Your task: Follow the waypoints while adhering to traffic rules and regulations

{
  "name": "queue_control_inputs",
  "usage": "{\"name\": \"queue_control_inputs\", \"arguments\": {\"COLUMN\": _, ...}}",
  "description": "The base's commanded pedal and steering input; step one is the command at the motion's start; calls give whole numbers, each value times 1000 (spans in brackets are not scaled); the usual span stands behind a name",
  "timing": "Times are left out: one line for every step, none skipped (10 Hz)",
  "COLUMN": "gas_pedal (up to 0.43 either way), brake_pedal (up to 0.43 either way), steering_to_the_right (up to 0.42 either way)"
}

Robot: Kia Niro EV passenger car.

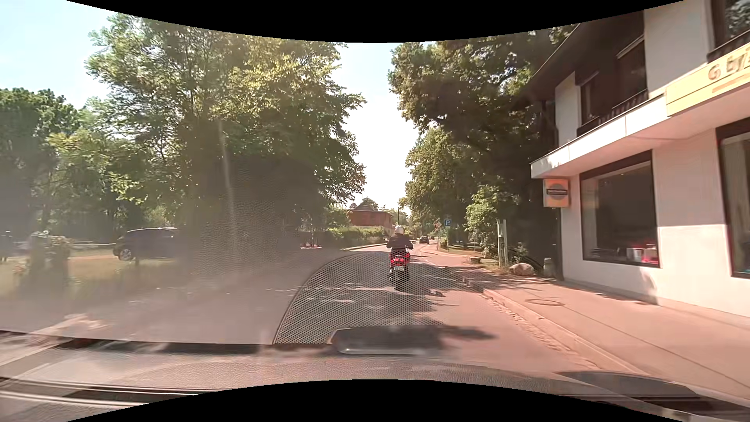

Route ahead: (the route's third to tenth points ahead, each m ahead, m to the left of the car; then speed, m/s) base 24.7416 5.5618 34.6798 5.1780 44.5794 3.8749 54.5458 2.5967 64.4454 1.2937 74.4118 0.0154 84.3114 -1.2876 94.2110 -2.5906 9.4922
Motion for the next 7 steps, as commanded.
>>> {"name": "queue_control_inputs", "arguments": {"gas_pedal": 138, "brake_pedal": 6, "steering_to_the_right": -6}}
{"name": "queue_control_inputs", "arguments": {"gas_pedal": 169, "brake_pedal": 6, "steering_to_the_right": -5}}
{"name": "queue_control_inputs", "arguments": {"gas_pedal": 177, "brake_pedal": 6, "steering_to_the_right": -3}}
{"name": "queue_control_inputs", "arguments": {"gas_pedal": 189, "brake_pedal": 6, "steering_to_the_right": 1}}
{"name": "queue_control_inputs", "arguments": {"gas_pedal": 189, "brake_pedal": 6, "steering_to_the_right": 5}}
{"name": "queue_control_inputs", "arguments": {"gas_pedal": 189, "brake_pedal": 6, "steering_to_the_right": 7}}
{"name": "queue_control_inputs", "arguments": {"gas_pedal": 197, "brake_pedal": 6, "steering_to_the_right": 7}}
